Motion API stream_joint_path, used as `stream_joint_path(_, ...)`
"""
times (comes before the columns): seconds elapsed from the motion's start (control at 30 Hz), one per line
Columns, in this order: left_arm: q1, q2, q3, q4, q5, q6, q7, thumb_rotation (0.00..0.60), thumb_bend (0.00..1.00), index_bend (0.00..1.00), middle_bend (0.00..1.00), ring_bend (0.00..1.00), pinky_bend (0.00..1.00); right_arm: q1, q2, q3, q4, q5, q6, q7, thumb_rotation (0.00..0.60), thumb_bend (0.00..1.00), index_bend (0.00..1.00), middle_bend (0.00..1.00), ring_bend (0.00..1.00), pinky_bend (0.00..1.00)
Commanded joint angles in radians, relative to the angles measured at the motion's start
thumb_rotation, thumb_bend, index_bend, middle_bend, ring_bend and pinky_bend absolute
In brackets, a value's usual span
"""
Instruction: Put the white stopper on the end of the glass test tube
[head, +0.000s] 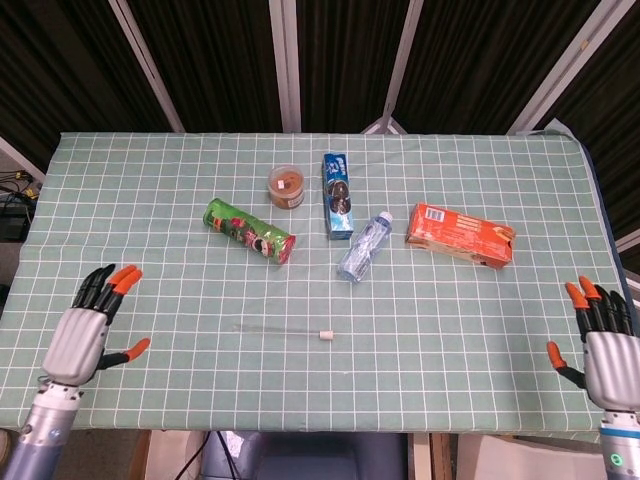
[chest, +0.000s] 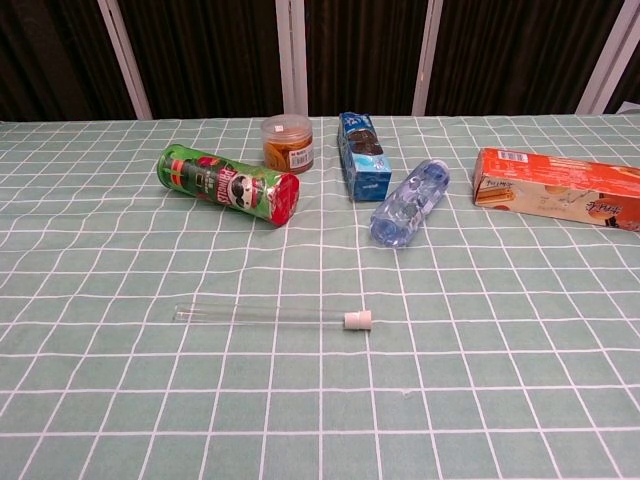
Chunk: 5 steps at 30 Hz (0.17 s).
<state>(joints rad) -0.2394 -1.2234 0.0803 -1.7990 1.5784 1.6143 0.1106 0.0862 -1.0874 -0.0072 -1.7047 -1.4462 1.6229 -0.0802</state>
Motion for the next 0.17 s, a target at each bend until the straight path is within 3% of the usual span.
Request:
stream_joint_path(0.03,0.071,0.034,0.045,0.076,0.05,0.076,-0.078,0.6,0.15,0.1,0.08,0.0,0.0,-0.032,0.018,-0.023,0.036,-0.029,0.014,0.049,0.6,0.37,0.0,0.0,0.0,0.01)
stream_joint_path(0.17,0.119,0.051,0.059,0.131,0.067,0.128,-0.117,0.6,0.15,0.1,0.08,0.0,0.0,-0.048,0.008,-0.027,0.067,-0.04,0.016,0.065,0.6,0.37,0.0,0.0,0.0,0.01)
